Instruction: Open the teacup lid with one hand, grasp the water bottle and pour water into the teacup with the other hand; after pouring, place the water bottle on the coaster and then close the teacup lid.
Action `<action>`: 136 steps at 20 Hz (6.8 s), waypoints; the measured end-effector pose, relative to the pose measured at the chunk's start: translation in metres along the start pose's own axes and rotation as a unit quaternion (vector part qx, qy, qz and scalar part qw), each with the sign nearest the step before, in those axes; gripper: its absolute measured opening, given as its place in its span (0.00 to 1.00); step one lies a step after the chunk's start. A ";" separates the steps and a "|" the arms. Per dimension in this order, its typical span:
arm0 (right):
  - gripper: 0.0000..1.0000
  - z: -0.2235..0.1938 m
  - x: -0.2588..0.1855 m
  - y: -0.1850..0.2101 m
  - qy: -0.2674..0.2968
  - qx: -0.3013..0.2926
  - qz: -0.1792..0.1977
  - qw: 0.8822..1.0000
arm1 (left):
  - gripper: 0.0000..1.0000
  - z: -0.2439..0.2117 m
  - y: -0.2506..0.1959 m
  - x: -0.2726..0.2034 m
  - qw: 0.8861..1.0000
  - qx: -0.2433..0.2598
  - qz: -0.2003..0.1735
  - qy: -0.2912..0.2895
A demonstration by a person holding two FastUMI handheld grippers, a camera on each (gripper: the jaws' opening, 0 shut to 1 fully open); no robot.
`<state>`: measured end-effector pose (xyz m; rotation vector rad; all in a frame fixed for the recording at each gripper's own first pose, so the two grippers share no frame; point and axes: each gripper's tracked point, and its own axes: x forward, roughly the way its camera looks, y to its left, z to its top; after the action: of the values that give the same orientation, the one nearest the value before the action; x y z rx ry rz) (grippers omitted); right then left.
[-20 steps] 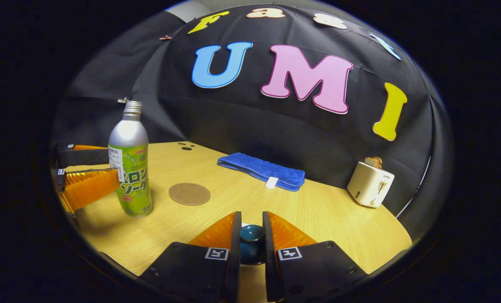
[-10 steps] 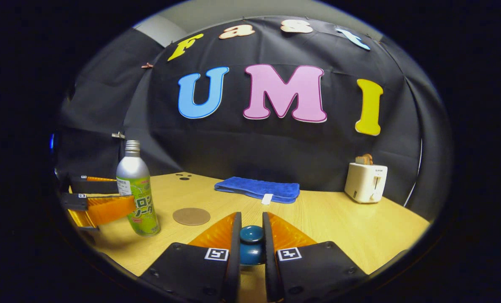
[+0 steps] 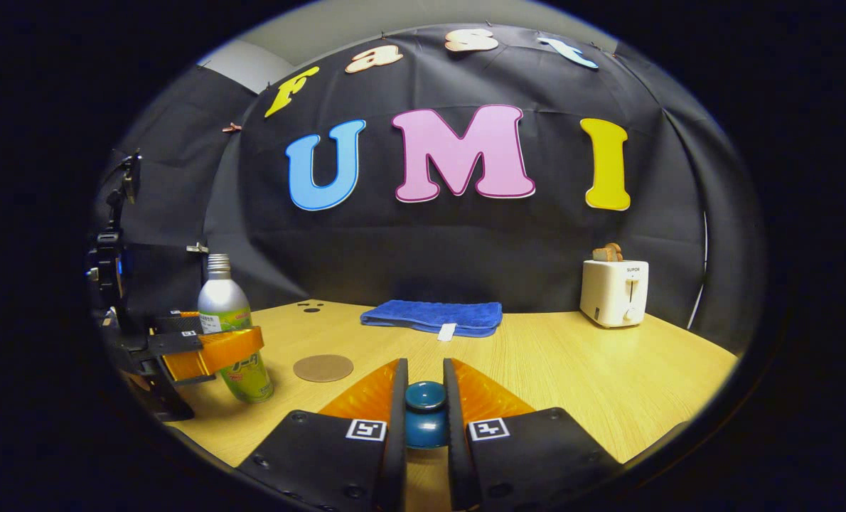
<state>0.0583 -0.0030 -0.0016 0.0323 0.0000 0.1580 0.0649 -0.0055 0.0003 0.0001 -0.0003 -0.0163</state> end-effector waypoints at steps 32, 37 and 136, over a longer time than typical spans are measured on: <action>0.27 0.003 -0.022 -0.129 -0.005 0.000 -0.077 0.997 | 0.79 -0.004 -0.074 0.043 0.714 0.694 -0.083 0.044; 0.27 0.003 -0.023 -0.127 -0.005 0.000 -0.075 0.997 | 0.78 -0.012 -0.075 0.046 0.665 0.737 -0.102 0.059; 0.27 0.002 -0.023 -0.127 -0.007 0.001 -0.093 0.996 | 0.78 0.060 0.016 0.073 0.998 -0.032 -0.037 -0.030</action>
<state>0.0552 -0.1323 -0.0040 0.0352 -0.0101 -0.0275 0.1380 0.0094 0.0602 -0.0640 -0.0595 -0.0911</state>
